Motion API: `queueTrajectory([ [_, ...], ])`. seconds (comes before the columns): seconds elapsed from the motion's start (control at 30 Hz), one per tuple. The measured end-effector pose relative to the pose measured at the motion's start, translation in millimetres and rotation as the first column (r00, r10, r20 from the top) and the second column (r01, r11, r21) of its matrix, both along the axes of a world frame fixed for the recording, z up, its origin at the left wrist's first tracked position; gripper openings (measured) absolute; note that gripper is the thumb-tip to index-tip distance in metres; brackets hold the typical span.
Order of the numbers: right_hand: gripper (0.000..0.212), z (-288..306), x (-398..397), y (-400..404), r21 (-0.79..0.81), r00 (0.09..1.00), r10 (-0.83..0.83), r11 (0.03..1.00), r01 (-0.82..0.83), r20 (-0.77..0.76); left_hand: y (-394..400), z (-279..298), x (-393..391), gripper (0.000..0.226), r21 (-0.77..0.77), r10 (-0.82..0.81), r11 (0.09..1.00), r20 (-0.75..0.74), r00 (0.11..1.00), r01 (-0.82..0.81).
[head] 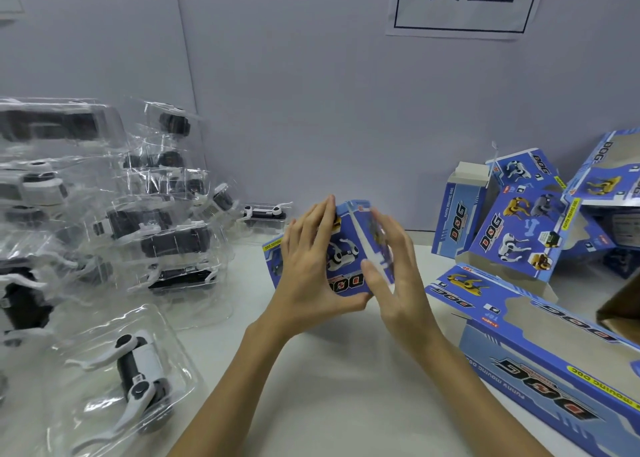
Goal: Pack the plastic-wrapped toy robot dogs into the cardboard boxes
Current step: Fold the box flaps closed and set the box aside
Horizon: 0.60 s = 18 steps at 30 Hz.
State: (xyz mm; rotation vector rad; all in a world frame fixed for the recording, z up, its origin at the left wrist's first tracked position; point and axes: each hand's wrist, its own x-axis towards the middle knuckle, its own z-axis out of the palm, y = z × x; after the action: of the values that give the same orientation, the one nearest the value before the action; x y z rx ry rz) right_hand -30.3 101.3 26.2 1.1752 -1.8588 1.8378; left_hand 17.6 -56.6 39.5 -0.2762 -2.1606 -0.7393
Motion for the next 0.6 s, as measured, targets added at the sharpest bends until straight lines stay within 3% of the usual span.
queueTrajectory([
  [0.17, 0.058, -0.8, 5.0, -5.9, 0.031, 0.991, -0.111, 0.993, 0.114, -0.079, -3.4, 3.8, 2.0, 0.123, 0.190, -0.021, 0.982, 0.023, 1.000, 0.017],
  [0.43, 0.050, 3.4, 2.6, 0.7, -0.033, 0.999, 0.031, 0.999, -0.031, 0.015, -0.1, 4.8, 4.6, 0.120, 0.185, -0.045, 0.982, -0.021, 0.999, 0.048],
  [0.6, 0.047, 6.3, 2.0, 0.4, -0.056, 0.999, 0.023, 0.998, -0.020, 0.046, -1.4, 4.2, 5.4, 0.080, 0.076, -0.062, 0.995, -0.080, 0.995, 0.068],
])
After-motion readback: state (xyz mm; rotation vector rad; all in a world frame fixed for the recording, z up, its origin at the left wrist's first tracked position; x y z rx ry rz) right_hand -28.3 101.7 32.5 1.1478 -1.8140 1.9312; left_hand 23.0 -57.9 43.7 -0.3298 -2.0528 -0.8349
